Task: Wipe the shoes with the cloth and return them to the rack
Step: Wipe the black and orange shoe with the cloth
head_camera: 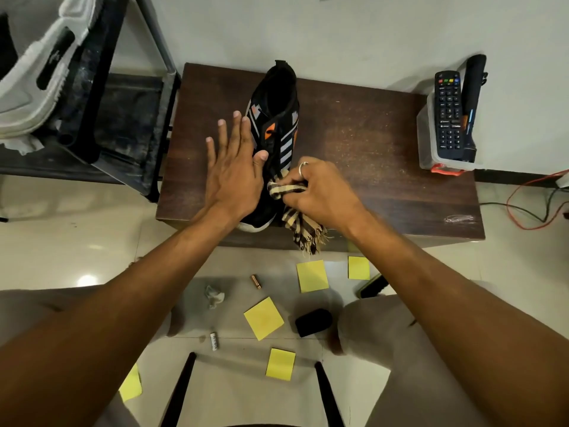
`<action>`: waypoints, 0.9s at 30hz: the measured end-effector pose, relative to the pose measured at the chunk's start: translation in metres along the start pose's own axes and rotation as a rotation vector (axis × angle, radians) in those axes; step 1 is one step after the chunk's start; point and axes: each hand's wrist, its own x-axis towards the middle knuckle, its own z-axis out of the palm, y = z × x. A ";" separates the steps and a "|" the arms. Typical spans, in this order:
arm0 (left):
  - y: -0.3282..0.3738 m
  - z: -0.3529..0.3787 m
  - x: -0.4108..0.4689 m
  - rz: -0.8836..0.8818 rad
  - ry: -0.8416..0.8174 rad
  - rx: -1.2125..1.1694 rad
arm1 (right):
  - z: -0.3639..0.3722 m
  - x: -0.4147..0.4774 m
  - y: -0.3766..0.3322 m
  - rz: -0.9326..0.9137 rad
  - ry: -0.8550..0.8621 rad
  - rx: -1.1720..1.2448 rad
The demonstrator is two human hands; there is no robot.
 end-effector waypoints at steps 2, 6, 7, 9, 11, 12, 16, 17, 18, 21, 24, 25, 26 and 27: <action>-0.001 0.001 0.000 0.012 0.002 0.003 | 0.010 0.000 0.007 -0.072 0.134 -0.039; -0.002 0.002 0.000 0.021 0.000 0.005 | 0.013 0.020 0.005 -0.066 0.354 -0.023; -0.001 0.002 0.000 0.020 0.003 0.002 | 0.012 0.024 0.003 -0.054 0.371 -0.021; -0.001 0.002 0.000 0.010 0.000 -0.005 | 0.010 0.025 -0.001 -0.023 0.328 -0.023; 0.000 0.001 0.000 -0.001 -0.002 -0.006 | 0.006 0.016 -0.005 0.023 0.185 0.011; 0.001 0.001 -0.001 -0.002 0.000 -0.002 | 0.005 0.009 -0.006 0.045 0.102 0.036; 0.001 0.001 -0.001 0.006 0.002 -0.005 | 0.005 -0.005 -0.003 0.035 -0.013 0.036; 0.000 0.001 -0.001 0.013 0.002 -0.010 | 0.005 -0.002 -0.001 -0.004 0.029 0.015; 0.000 0.001 -0.001 0.020 0.005 -0.016 | 0.004 0.003 0.002 -0.046 0.087 -0.014; -0.003 0.002 -0.001 0.034 0.009 -0.007 | 0.004 0.024 0.014 -0.117 0.275 -0.081; -0.001 0.003 -0.002 0.016 0.016 0.002 | 0.009 0.036 0.019 -0.163 0.365 -0.115; 0.000 0.003 -0.002 0.011 0.014 0.005 | 0.009 0.038 0.019 -0.173 0.388 -0.122; 0.001 0.002 -0.002 0.007 0.012 0.009 | 0.009 0.040 0.018 -0.180 0.413 -0.115; 0.002 0.002 -0.002 0.007 0.012 0.014 | 0.008 0.043 0.017 -0.186 0.441 -0.108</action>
